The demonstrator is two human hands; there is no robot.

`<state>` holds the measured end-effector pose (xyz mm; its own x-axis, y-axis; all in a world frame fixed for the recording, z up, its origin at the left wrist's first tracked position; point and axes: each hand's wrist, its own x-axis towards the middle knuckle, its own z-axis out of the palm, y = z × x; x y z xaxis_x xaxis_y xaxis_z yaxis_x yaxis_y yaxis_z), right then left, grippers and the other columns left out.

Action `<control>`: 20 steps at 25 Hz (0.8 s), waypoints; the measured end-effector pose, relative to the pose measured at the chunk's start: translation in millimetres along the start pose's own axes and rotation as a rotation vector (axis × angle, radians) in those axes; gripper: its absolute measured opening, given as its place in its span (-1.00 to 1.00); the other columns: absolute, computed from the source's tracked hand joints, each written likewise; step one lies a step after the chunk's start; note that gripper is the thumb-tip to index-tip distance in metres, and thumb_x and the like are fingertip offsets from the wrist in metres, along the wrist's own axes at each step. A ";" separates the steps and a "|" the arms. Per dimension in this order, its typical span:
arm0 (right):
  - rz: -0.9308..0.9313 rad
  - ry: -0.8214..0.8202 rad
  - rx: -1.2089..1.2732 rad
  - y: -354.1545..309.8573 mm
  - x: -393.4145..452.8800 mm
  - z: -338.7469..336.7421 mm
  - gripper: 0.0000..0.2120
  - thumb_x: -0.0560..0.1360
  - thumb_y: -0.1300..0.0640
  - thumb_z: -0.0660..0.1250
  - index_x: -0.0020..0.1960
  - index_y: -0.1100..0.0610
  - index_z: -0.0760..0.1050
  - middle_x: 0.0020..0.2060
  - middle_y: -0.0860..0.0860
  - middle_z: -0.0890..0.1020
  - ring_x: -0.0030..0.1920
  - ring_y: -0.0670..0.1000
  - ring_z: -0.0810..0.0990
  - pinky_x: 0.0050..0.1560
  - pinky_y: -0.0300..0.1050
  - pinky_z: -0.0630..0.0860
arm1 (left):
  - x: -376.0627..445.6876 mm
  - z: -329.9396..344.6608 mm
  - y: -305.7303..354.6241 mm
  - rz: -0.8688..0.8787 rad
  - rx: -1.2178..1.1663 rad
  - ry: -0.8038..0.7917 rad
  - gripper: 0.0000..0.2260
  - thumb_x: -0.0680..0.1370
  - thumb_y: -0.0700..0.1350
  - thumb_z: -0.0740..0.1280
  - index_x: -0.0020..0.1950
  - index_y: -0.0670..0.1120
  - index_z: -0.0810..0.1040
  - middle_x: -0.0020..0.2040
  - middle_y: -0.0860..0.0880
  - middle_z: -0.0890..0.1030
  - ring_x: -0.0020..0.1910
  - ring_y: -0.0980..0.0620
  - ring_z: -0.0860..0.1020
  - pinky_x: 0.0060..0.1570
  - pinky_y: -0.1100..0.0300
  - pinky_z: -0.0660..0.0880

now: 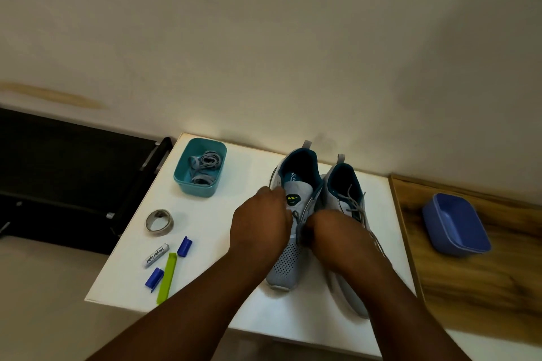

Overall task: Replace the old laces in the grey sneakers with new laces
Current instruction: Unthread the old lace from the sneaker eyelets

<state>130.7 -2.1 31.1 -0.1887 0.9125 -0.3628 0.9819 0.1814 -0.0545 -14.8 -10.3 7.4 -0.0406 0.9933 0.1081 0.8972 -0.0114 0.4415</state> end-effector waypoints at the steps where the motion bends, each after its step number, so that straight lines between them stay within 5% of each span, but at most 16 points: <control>1: 0.020 -0.002 -0.005 2.3 4.7 0.4 -0.81 0.57 0.01 0.35 0.10 -0.02 0.69 -0.10 -0.03 0.67 -0.19 -0.02 0.61 -0.04 -0.12 0.58 | -6.4 0.9 5.0 0.014 0.011 -0.059 -0.76 0.62 0.13 0.25 0.14 0.01 0.54 0.04 0.00 0.62 -0.02 -0.01 0.62 -0.17 0.20 0.34; 7: -0.020 -0.071 0.016 15.6 2.4 -10.9 -0.81 0.61 0.03 0.36 0.16 -0.06 0.70 0.06 -0.05 0.70 0.01 -0.01 0.65 0.11 -0.16 0.54 | -24.5 4.0 17.3 -0.008 -0.008 -0.195 -0.76 0.59 0.12 0.31 0.10 -0.01 0.60 0.05 0.00 0.64 0.04 -0.02 0.61 -0.13 0.22 0.32; 12: 0.050 0.025 -0.024 25.6 -8.7 -13.3 -0.75 0.60 -0.11 0.35 0.21 -0.07 0.66 0.02 -0.05 0.70 -0.03 -0.02 0.66 0.12 -0.09 0.62 | -10.2 -26.0 9.8 -0.063 -0.127 -0.280 -0.80 0.54 0.07 0.32 -0.19 0.01 0.40 -0.21 0.04 0.50 -0.18 0.02 0.49 -0.22 0.19 0.30; 15: 0.107 0.051 -0.057 25.6 -10.1 -9.7 -0.72 0.59 -0.11 0.34 0.24 -0.05 0.64 0.01 -0.03 0.69 -0.05 0.00 0.67 0.09 -0.02 0.65 | 10.6 -57.7 0.5 -0.119 -0.294 -0.505 -0.75 0.53 0.05 0.35 -0.25 -0.04 0.43 -0.30 -0.01 0.49 -0.30 0.02 0.46 -0.31 0.19 0.33; 17: 0.125 0.059 -0.056 25.3 -10.6 -10.9 -0.74 0.58 -0.08 0.34 0.21 -0.06 0.64 -0.01 -0.05 0.70 -0.07 0.00 0.67 0.08 -0.02 0.65 | 12.8 -58.1 -5.3 -0.116 -0.231 -0.583 -0.73 0.52 0.15 0.36 -0.19 -0.03 0.46 -0.20 -0.01 0.57 -0.23 0.02 0.51 -0.27 0.19 0.39; 20: 0.121 0.051 -0.041 26.3 -10.8 -14.3 -0.78 0.59 -0.03 0.32 0.17 -0.06 0.65 -0.04 -0.07 0.69 -0.11 -0.03 0.65 0.05 -0.05 0.65 | 6.8 -34.1 -11.7 -0.179 -0.048 -0.363 -0.46 0.46 0.45 0.27 0.10 0.00 0.48 0.07 0.00 0.63 0.02 -0.05 0.59 -0.12 0.13 0.43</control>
<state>158.3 -2.0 46.9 -0.0701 0.9458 -0.3171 0.9963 0.0825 0.0259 -40.6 -7.3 33.4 -0.0285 0.9559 -0.2923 0.8680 0.1687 0.4670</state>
